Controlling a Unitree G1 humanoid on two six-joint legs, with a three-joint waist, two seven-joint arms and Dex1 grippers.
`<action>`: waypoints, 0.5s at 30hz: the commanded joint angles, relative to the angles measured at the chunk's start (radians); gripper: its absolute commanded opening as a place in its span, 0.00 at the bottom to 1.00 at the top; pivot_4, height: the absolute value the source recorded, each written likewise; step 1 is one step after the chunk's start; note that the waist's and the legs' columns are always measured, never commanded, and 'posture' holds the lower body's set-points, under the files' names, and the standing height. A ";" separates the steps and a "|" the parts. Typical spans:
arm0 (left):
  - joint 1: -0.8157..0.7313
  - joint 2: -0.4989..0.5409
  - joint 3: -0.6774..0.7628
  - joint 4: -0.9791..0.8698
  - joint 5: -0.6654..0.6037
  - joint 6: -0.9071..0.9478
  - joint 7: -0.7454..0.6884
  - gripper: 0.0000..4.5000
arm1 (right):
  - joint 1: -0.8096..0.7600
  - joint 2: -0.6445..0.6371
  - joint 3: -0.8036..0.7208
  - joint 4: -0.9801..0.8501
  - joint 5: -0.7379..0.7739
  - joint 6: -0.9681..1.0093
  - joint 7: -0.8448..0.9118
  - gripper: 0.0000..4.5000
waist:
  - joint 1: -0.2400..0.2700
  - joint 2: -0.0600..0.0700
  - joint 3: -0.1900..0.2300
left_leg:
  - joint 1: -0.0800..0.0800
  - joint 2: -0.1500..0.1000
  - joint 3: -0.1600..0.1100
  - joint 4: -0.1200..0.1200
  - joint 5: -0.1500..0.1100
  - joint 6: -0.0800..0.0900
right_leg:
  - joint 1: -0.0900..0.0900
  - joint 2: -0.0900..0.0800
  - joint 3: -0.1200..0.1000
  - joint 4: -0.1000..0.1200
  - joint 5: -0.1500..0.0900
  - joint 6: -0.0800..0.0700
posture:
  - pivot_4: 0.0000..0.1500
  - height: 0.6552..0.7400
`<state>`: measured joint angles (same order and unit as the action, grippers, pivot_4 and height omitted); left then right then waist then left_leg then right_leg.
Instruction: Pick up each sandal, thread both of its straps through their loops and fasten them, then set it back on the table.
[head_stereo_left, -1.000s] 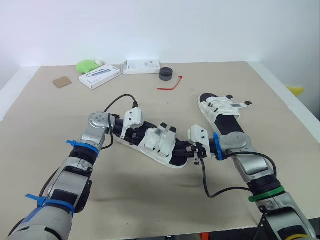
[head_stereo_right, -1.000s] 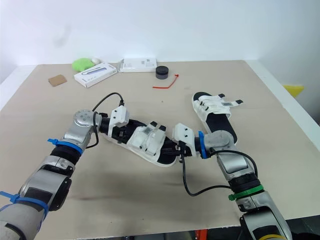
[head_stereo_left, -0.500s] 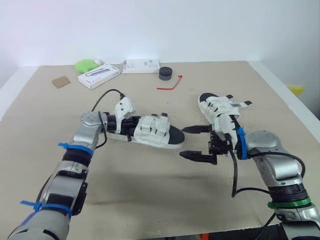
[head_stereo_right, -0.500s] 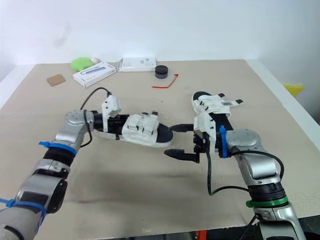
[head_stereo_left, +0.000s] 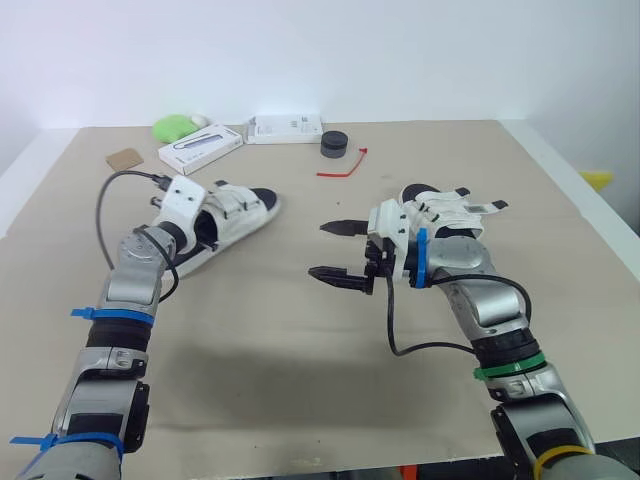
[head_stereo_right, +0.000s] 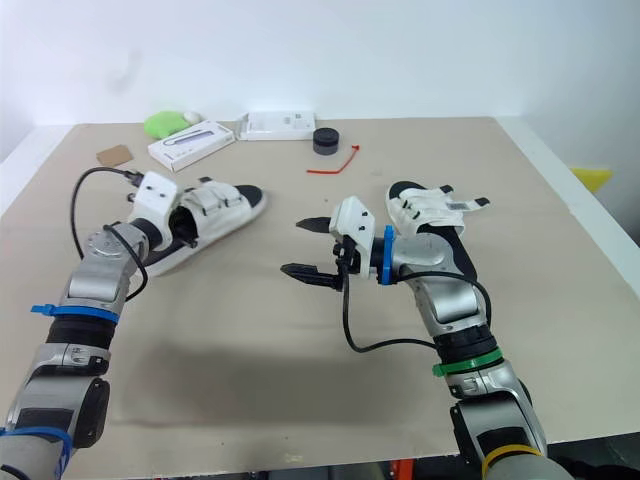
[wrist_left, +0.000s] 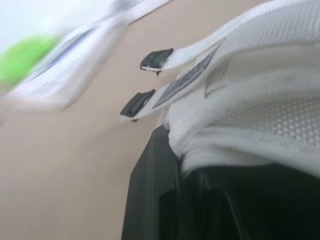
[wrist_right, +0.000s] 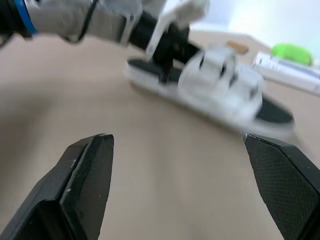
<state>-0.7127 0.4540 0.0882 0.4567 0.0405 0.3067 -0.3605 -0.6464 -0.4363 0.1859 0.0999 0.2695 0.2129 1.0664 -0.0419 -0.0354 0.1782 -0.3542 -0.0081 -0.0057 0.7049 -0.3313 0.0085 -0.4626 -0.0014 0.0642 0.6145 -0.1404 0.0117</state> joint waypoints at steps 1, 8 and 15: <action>-0.061 -0.023 0.031 -0.008 0.013 0.041 0.127 0.00 | -0.042 0.016 -0.002 0.013 -0.014 -0.046 0.000 0.99 | 0.002 0.000 0.000 | -0.001 -0.001 -0.001 0.000 0.000 -0.001 | -0.001 -0.002 -0.002 0.000 0.000 0.000 | 1.00 1.00; -0.078 -0.064 0.069 -0.021 0.024 0.152 0.342 0.00 | -0.054 0.032 0.001 0.044 -0.037 -0.070 -0.013 0.99 | 0.009 0.000 0.000 | -0.008 -0.004 -0.002 0.000 0.002 -0.004 | -0.006 -0.006 -0.002 0.000 0.002 0.003 | 1.00 1.00; -0.033 -0.098 0.080 -0.117 0.032 0.271 0.442 0.00 | -0.060 0.051 -0.031 0.047 0.005 -0.038 -0.016 0.99 | 0.009 -0.001 0.000 | -0.008 -0.005 -0.003 0.000 0.005 -0.008 | -0.007 -0.006 -0.002 0.000 0.002 0.002 | 1.00 1.00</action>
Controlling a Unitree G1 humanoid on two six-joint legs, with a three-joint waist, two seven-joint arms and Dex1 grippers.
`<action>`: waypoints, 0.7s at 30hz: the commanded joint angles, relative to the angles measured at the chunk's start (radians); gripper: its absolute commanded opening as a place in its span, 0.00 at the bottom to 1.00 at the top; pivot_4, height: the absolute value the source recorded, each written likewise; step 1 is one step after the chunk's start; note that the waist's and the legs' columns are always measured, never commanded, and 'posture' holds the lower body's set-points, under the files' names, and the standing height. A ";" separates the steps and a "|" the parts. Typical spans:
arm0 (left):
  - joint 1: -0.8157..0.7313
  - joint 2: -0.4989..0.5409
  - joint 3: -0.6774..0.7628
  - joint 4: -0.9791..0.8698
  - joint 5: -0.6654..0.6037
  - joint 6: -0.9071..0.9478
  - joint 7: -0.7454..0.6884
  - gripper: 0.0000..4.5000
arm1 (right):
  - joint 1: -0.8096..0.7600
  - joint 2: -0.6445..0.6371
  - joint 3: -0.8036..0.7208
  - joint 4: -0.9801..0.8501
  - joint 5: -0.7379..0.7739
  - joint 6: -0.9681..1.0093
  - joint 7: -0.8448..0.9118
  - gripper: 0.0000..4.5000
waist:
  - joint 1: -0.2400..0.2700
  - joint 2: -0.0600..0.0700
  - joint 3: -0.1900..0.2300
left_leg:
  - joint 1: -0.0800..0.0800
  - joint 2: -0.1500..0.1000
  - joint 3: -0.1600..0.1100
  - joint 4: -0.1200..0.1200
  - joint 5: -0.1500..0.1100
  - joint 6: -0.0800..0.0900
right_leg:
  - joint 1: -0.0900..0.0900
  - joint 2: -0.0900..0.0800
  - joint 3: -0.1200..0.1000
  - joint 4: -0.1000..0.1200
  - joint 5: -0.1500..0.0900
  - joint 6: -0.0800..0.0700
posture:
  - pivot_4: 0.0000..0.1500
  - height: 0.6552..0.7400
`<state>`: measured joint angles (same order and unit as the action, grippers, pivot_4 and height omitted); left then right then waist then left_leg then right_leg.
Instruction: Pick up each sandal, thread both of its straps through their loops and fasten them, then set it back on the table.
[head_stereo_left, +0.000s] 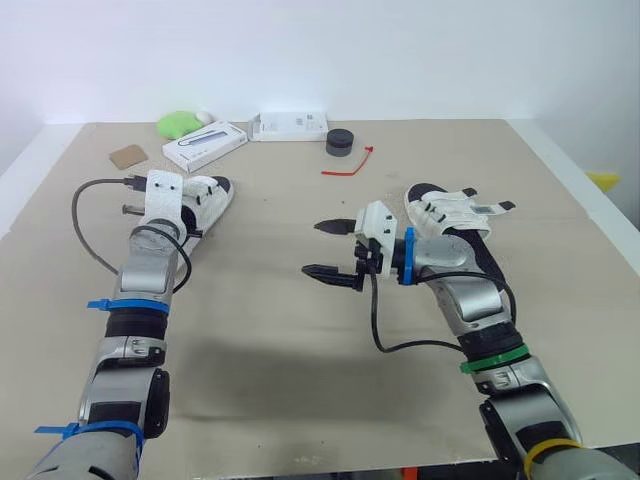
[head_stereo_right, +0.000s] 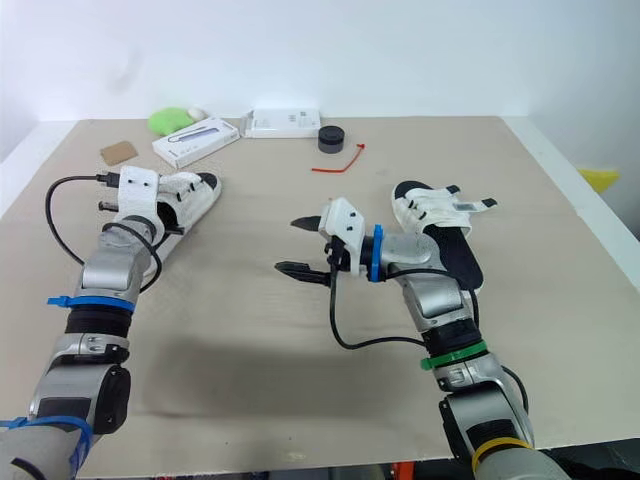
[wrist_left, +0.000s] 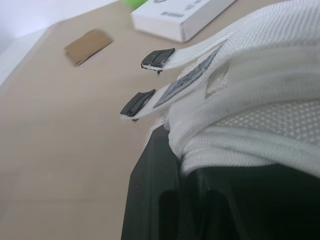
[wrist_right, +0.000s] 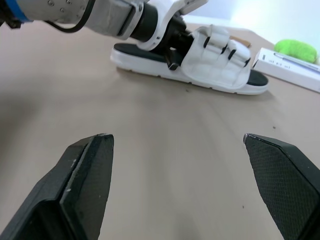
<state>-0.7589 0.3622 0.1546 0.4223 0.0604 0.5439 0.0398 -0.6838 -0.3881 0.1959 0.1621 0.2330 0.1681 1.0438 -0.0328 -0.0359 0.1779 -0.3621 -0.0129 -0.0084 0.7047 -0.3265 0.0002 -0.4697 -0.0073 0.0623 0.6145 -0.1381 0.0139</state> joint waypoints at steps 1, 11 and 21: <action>0.022 -0.009 0.012 -0.099 0.018 0.047 0.052 0.00 | -0.020 0.005 -0.047 -0.018 0.053 0.012 0.011 0.99 | 0.000 0.000 0.000 | 0.000 0.000 0.000 0.000 0.000 -0.001 | 0.000 0.000 0.000 0.000 0.000 0.000 | 1.00 1.00; 0.082 -0.030 -0.026 -0.259 0.044 0.122 0.072 0.00 | -0.023 -0.024 -0.155 -0.087 0.263 0.252 0.036 0.99 | 0.001 0.000 0.000 | 0.000 0.000 -0.002 0.000 0.002 -0.003 | 0.000 0.000 -0.001 0.001 0.002 -0.001 | 1.00 1.00; 0.132 -0.010 -0.031 -0.403 0.043 0.202 0.036 0.48 | -0.004 -0.048 -0.128 -0.075 0.205 0.190 0.053 1.00 | 0.001 0.000 0.000 | 0.000 0.000 -0.001 0.000 0.003 -0.003 | 0.000 0.000 -0.001 0.001 0.002 -0.001 | 1.00 1.00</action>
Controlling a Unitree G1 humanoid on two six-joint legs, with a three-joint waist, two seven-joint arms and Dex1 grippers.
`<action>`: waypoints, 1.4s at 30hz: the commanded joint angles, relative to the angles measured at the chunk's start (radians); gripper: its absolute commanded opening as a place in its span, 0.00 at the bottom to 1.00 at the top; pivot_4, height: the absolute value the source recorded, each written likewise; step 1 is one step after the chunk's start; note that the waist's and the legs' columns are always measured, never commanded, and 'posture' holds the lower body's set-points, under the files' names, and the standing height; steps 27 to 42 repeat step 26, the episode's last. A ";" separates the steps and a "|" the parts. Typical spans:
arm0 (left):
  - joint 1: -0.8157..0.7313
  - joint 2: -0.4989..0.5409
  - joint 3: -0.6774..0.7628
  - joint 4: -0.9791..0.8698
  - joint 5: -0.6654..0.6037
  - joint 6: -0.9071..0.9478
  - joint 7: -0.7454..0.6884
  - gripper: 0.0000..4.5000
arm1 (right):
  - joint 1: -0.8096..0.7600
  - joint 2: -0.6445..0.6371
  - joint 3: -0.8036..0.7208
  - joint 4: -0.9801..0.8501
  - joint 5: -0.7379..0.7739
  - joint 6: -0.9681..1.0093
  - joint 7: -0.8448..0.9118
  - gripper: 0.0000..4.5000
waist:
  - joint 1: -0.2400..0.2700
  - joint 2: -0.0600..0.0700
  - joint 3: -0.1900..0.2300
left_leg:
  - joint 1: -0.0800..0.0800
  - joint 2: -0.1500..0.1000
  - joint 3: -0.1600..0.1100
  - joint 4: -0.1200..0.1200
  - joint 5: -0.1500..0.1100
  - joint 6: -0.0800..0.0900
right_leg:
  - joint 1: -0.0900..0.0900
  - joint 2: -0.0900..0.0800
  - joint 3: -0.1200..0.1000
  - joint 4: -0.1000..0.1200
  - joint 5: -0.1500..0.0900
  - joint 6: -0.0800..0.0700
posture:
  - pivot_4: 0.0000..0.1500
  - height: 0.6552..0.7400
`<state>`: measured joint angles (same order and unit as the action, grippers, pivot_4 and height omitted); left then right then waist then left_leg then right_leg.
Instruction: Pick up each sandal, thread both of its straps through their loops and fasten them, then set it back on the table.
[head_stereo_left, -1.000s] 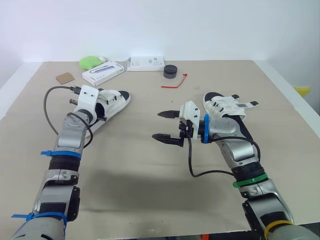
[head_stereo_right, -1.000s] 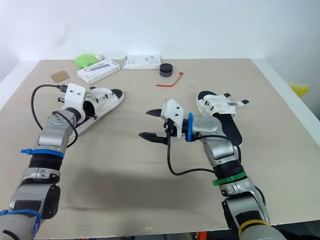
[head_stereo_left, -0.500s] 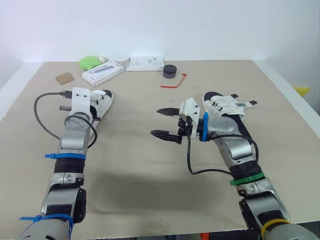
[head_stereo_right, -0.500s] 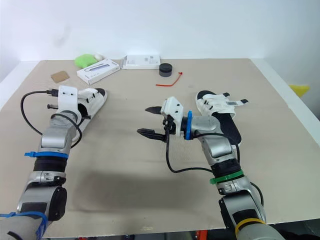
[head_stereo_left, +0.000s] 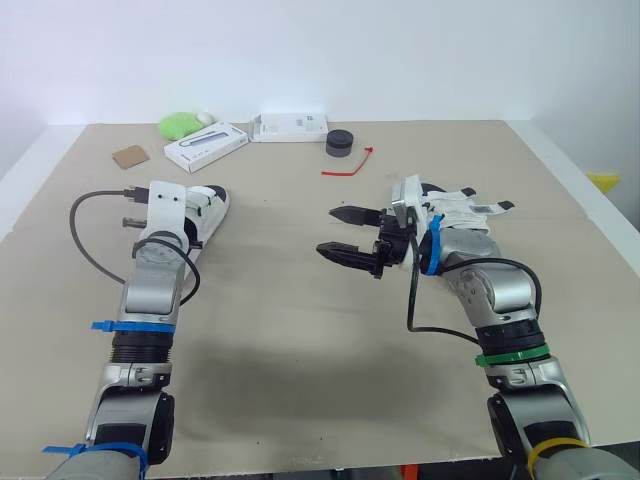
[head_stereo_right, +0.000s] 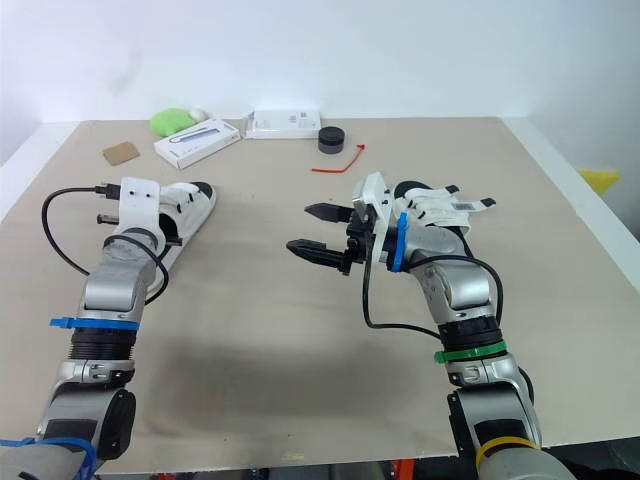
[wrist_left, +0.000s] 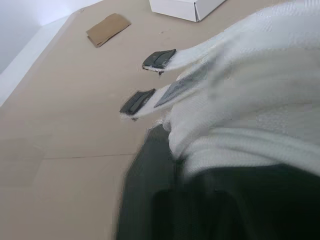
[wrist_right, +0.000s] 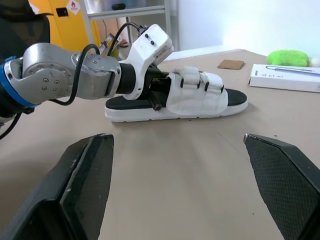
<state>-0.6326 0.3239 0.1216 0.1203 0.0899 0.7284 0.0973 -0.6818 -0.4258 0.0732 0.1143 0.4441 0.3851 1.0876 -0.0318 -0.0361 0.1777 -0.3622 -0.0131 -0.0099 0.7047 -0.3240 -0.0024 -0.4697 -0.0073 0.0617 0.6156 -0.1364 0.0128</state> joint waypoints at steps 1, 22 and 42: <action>0.019 0.038 0.002 -0.131 0.012 0.035 -0.034 0.59 | -0.006 -0.011 -0.004 -0.025 -0.007 -0.029 0.011 1.00 | 0.000 0.000 0.000 | 0.000 0.000 0.000 0.000 0.000 0.000 | 0.000 0.000 0.000 0.000 0.000 0.000 | 1.00 1.00; 0.514 0.184 0.080 -0.664 -0.371 -0.173 -0.656 0.99 | 0.077 -0.126 -0.034 -0.026 -0.025 -0.156 0.148 1.00 | 0.001 0.000 0.000 | 0.005 -0.001 0.002 0.000 0.003 0.002 | 0.006 0.004 -0.001 -0.002 0.001 -0.001 | 1.00 1.00; 0.505 0.234 0.018 -0.588 -0.430 -0.233 -0.811 0.99 | 0.220 -0.239 -0.086 -0.083 -0.002 -0.169 0.217 1.00 | 0.004 0.000 0.000 | 0.010 -0.001 0.004 0.000 0.003 0.003 | 0.013 0.005 -0.001 -0.004 -0.003 0.005 | 1.00 1.00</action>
